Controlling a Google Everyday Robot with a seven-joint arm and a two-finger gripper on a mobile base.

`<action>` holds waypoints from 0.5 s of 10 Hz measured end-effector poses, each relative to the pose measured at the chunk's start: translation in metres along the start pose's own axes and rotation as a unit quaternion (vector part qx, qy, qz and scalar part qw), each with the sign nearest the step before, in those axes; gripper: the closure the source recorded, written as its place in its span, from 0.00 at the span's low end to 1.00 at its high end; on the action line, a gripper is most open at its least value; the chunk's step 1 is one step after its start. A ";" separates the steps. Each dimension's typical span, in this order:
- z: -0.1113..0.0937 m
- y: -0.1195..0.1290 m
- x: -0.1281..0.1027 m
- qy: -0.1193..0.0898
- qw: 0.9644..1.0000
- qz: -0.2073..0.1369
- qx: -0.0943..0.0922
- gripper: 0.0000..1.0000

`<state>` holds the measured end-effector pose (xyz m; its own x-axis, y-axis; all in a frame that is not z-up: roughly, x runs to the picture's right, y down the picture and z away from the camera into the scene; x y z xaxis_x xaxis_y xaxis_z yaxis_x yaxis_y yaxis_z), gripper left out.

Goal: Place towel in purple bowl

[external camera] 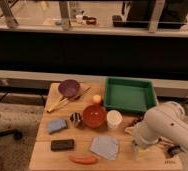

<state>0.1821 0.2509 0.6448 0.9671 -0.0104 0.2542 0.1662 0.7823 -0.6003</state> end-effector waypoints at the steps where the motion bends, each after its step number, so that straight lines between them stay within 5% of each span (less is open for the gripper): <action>1: 0.003 0.001 -0.004 -0.001 1.000 -0.004 -0.002 0.20; 5: 0.016 0.005 -0.021 -0.005 1.000 -0.019 -0.010 0.20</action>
<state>0.1591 0.2645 0.6486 0.9579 -0.0336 0.2850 0.2070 0.7687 -0.6052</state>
